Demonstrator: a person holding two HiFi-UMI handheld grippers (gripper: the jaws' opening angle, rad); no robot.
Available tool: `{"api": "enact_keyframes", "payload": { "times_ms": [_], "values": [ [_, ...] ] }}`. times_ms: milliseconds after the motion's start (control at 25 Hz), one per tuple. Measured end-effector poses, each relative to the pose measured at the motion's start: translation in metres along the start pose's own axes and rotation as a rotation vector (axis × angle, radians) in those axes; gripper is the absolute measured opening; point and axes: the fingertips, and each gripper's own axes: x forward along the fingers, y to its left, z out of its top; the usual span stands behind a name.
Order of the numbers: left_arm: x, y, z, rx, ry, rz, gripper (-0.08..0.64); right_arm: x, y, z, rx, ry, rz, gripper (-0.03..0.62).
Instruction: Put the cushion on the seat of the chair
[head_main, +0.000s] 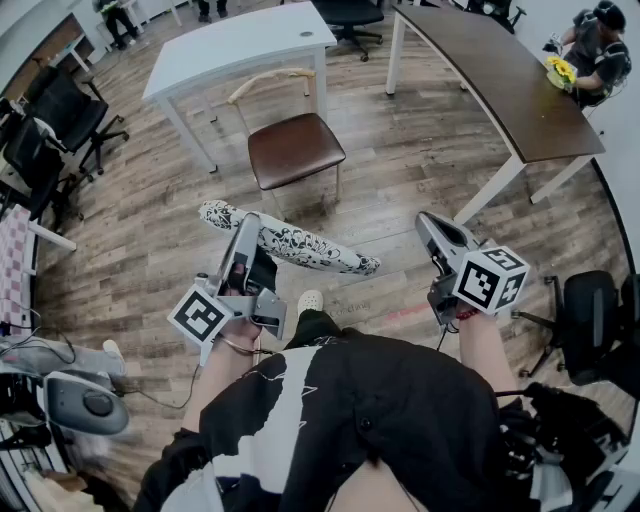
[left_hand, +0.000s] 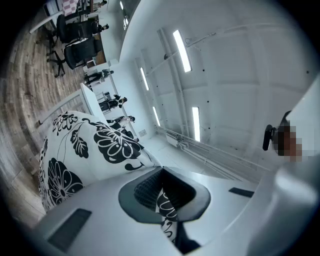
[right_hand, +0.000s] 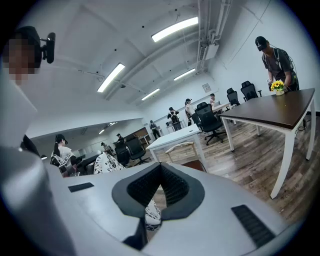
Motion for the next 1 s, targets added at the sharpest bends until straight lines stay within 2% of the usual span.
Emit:
{"api": "enact_keyframes", "payload": {
  "times_ms": [200, 1000],
  "values": [
    [0.0029, 0.0026, 0.0009, -0.005, 0.009, -0.003, 0.011, 0.0013, 0.0040, 0.0017, 0.008, 0.019, -0.031, 0.015],
    [-0.0031, -0.0035, 0.0024, 0.003, -0.001, -0.013, 0.011, 0.0006, 0.0113, 0.0014, -0.006, 0.012, -0.023, 0.015]
  ]
}}
